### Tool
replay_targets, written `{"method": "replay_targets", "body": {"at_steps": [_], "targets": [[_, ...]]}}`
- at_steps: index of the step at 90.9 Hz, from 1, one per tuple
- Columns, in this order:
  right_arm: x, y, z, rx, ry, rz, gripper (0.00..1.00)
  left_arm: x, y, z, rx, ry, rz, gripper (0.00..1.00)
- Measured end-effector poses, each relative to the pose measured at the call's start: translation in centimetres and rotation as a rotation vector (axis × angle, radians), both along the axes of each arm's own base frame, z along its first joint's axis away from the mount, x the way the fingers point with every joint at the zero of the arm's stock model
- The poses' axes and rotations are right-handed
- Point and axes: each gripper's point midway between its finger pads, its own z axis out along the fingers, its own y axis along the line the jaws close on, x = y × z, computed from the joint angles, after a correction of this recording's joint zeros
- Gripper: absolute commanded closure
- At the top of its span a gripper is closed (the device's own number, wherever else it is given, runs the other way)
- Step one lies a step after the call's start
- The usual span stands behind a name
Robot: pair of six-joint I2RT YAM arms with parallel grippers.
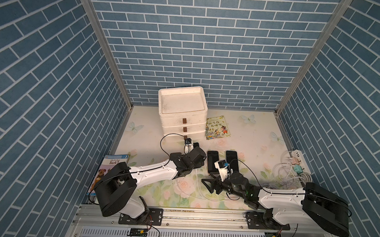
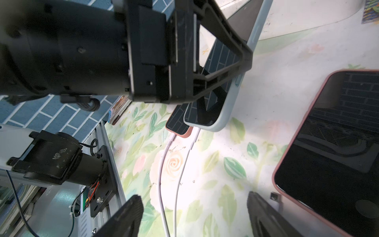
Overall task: Unplug the charging cable from the phone
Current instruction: Remove the charging cable from the phone.
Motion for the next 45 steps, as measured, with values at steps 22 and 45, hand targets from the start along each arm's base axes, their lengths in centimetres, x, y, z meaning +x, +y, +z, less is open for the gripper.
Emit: {"method": "replay_targets", "body": {"at_steps": [22,45], "targets": [[-0.05,0.07,0.10,0.006,0.008,0.001,0.19,-0.21,0.17,-0.04,-0.003,-0.003,0.000,1.00],[0.10,-0.19,0.05,0.001,0.017,-0.009,0.19,-0.27,0.18,-0.08,-0.002,-0.003,-0.002,1.00]]}}
